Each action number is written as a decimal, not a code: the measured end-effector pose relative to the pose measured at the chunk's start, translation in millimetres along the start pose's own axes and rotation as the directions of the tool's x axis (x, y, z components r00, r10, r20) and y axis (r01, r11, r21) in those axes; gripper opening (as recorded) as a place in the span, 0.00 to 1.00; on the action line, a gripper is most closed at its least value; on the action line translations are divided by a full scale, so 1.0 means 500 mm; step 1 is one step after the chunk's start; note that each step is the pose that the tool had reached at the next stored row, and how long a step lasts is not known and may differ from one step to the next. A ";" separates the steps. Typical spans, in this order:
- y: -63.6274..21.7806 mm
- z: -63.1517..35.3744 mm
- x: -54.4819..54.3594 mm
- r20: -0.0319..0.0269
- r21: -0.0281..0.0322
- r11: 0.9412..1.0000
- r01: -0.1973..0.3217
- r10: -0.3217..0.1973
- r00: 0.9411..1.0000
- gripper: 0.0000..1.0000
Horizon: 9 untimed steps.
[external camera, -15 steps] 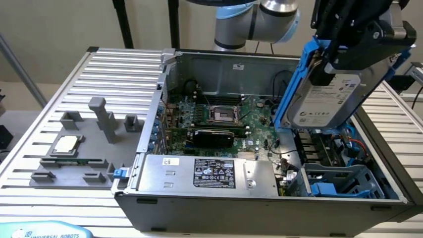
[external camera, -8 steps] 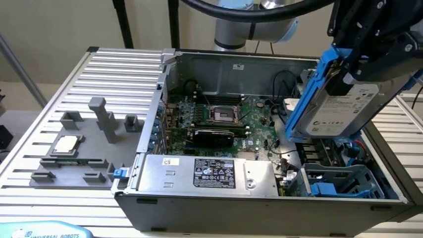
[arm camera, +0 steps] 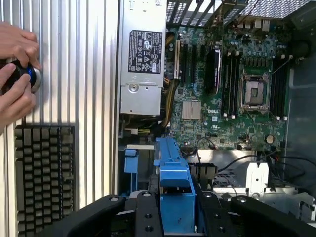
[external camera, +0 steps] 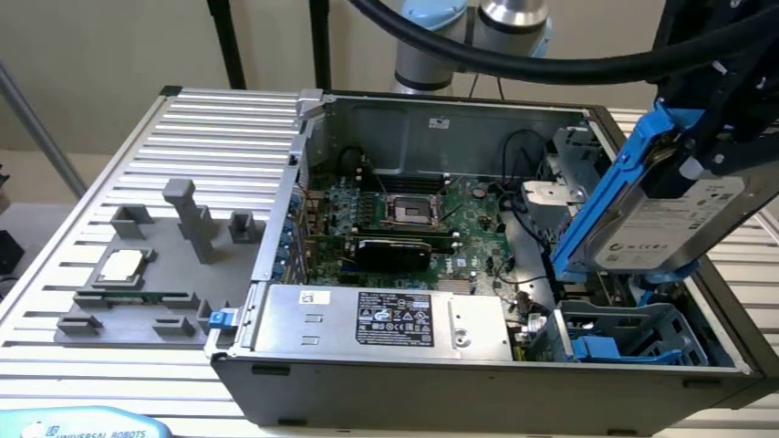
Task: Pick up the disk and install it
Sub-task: 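Pick up the disk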
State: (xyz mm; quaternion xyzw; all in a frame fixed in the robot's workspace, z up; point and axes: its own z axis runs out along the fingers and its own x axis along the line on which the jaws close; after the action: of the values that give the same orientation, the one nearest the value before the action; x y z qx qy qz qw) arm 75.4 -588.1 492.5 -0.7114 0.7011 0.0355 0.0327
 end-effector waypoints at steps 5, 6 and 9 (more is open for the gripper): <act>-0.024 0.003 0.026 0.000 0.000 1.000 0.000 0.000 1.000 0.33; -0.027 0.005 0.031 0.000 0.000 1.000 0.000 0.000 1.000 0.33; -0.031 0.013 0.042 0.000 0.000 1.000 0.000 0.000 1.000 0.33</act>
State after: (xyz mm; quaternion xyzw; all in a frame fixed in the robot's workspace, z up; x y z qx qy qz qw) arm 90.9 -608.1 483.9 -0.7114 0.7011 0.0356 0.0329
